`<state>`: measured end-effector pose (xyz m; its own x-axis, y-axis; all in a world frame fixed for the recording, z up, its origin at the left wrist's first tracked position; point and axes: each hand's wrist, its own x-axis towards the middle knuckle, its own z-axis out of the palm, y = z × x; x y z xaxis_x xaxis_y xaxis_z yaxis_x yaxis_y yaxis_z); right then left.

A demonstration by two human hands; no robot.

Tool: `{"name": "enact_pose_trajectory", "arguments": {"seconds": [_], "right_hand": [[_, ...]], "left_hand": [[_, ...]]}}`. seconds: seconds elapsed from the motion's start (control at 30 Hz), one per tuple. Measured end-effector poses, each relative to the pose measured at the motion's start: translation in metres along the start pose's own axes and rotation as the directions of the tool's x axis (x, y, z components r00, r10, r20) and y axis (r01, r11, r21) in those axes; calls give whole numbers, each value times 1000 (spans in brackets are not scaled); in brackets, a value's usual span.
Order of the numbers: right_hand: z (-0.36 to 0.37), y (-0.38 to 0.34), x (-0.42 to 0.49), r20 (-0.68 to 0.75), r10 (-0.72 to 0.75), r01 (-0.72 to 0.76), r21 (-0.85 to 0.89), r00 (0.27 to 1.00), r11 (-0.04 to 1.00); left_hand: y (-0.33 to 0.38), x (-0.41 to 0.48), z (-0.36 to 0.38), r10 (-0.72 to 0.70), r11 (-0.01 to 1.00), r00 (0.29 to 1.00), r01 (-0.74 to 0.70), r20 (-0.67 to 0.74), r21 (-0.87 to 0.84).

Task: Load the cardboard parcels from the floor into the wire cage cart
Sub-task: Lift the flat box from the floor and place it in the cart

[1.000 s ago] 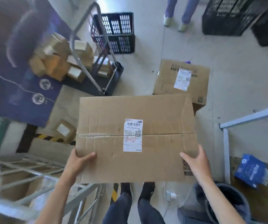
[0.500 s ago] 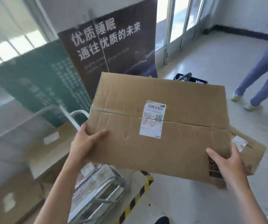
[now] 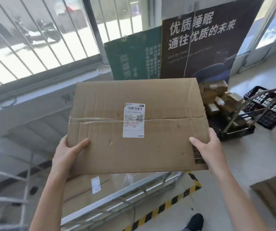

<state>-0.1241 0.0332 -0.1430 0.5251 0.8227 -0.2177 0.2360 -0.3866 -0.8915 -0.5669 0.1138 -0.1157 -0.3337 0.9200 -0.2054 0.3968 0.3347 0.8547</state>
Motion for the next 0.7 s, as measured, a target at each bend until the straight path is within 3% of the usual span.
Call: {"name": "enact_pose_trajectory", "arguments": {"seconds": [0.23,0.47,0.7], "right_hand": [[95,-13,-9,135,8,7,-110,991,994],[146,-1,39,228,107,-57,-217,968,975],[209,23,99,336,185,-74,-318,924,945]], "left_hand": [[-93,21,-64,-159,986,985,154,-66,-65],[-134,40,-36,-269,957,959,256,-87,-138],[-159,73,-21,-436,900,895,433,-96,-48]]}}
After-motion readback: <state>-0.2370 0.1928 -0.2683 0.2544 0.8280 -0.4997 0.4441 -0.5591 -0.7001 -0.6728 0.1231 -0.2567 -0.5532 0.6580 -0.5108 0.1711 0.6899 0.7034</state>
